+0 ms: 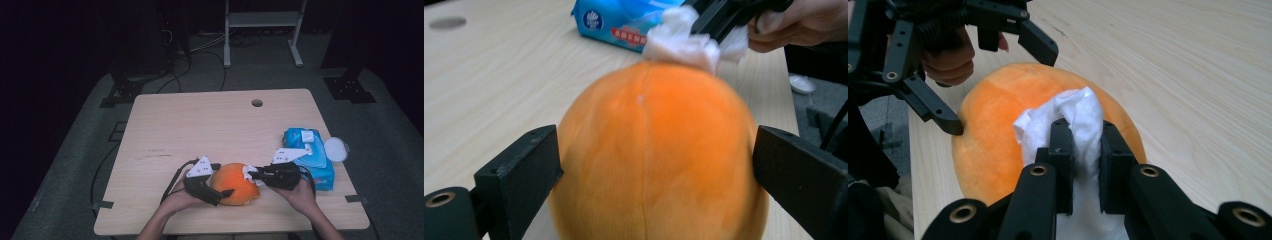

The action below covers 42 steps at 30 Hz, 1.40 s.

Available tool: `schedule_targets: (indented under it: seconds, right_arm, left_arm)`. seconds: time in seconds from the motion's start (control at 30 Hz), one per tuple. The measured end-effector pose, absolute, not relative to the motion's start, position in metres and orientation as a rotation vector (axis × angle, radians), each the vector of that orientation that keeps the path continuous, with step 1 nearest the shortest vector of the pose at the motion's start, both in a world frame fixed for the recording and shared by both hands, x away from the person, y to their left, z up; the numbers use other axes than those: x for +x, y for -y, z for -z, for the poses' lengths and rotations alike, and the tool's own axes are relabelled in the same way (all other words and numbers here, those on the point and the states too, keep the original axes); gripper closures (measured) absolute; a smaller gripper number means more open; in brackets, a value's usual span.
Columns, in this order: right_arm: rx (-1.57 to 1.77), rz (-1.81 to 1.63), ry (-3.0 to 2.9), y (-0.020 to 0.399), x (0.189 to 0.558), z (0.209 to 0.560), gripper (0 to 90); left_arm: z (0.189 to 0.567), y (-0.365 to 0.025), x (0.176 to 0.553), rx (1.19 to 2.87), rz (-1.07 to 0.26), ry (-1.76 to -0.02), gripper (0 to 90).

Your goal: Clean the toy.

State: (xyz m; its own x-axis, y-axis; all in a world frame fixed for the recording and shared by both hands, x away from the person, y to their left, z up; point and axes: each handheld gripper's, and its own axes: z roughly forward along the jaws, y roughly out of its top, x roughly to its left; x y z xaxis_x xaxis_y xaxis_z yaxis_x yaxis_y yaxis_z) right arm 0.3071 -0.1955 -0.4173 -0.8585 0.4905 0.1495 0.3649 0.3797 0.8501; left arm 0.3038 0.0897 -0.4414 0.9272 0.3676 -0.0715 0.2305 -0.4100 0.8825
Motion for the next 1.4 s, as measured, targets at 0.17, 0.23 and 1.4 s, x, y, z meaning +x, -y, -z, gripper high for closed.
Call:
schedule_targets:
  seconds: [0.17, 0.23, 1.4]
  right_arm:
    - [0.702, -1.526, -2.502, 0.181, 0.299, 0.408, 78.7]
    - [0.661, -1.501, -2.511, 0.175, 0.295, 0.406, 78.8]
    - [0.561, -1.493, -2.462, 0.170, 0.283, 0.391, 78.8]
  left_arm:
    - [0.435, -0.080, 0.296, 2.034, -0.214, -0.371, 17.2]
    - [0.434, -0.080, 0.296, 2.040, -0.220, -0.357, 15.4]
    - [0.428, -0.072, 0.292, 1.982, -0.231, -0.389, 20.1]
